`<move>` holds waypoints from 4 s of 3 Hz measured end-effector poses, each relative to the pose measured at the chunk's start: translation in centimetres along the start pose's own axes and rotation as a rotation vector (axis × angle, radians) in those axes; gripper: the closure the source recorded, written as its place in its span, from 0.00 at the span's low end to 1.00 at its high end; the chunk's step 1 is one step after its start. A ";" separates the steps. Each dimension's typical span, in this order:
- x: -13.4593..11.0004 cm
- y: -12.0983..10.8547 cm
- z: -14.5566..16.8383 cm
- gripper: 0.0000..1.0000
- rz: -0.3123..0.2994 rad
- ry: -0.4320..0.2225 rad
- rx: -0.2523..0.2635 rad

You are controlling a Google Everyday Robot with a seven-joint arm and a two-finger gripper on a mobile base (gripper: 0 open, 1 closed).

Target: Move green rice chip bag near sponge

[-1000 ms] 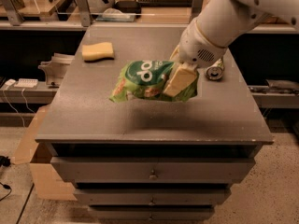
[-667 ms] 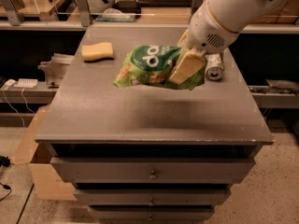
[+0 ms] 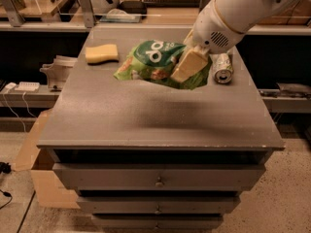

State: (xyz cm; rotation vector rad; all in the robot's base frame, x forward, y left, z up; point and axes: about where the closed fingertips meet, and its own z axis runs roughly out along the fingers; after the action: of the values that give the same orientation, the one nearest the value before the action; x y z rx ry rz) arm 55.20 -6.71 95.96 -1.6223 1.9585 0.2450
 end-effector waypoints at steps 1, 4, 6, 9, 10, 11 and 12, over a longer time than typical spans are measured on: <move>-2.6 -3.0 1.0 1.00 0.083 -0.025 0.048; -9.6 -9.4 5.1 1.00 0.294 -0.020 0.157; -10.4 -11.3 8.1 1.00 0.276 -0.005 0.118; -10.4 -17.7 13.0 1.00 0.459 0.022 0.238; -10.6 -17.9 15.0 1.00 0.480 0.026 0.222; -10.4 -18.1 16.5 1.00 0.495 0.034 0.203; -9.6 -18.4 17.6 1.00 0.524 0.042 0.202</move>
Offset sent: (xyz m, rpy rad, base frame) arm 0.1294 0.0926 0.0512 0.1124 -0.0346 -0.3296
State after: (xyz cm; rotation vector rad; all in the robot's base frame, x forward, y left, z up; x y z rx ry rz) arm 79.00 5.44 90.74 -0.9748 2.3295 0.2056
